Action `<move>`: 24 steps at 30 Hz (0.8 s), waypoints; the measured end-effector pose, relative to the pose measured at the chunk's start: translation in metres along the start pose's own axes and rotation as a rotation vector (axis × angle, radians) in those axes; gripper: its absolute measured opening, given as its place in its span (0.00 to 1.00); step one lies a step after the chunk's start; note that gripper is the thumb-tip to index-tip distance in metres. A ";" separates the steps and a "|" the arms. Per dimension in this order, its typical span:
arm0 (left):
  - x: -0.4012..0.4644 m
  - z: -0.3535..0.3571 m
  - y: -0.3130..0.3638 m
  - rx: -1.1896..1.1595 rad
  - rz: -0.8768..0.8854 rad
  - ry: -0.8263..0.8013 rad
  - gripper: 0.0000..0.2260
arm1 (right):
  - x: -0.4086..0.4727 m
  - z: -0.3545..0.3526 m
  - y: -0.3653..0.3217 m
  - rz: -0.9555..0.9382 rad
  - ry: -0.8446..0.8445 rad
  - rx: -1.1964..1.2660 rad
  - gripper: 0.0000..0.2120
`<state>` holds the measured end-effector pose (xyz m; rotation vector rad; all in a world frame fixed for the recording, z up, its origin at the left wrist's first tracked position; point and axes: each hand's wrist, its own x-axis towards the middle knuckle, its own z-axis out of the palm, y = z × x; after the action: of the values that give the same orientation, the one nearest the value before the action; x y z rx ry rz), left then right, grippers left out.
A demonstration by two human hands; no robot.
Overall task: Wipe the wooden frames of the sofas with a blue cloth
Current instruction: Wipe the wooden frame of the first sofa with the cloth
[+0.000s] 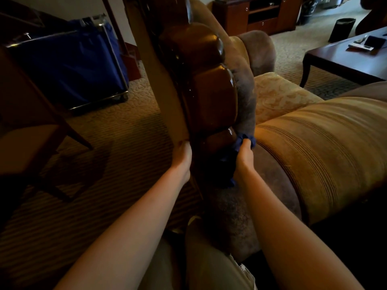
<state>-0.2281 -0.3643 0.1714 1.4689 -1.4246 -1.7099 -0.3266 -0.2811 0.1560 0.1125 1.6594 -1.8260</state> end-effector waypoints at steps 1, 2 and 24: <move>-0.001 -0.001 -0.002 -0.003 -0.005 -0.004 0.17 | -0.002 -0.001 0.008 0.056 0.013 0.050 0.24; -0.001 -0.003 -0.004 -0.002 -0.006 -0.003 0.18 | -0.006 0.000 0.013 0.110 0.020 0.114 0.24; -0.044 -0.047 0.042 -0.131 0.076 -0.081 0.17 | -0.127 0.054 -0.010 -0.331 0.022 0.294 0.07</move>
<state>-0.1829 -0.3602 0.2326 1.2742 -1.3630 -1.7971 -0.2140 -0.2791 0.2357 -0.0187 1.4795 -2.3200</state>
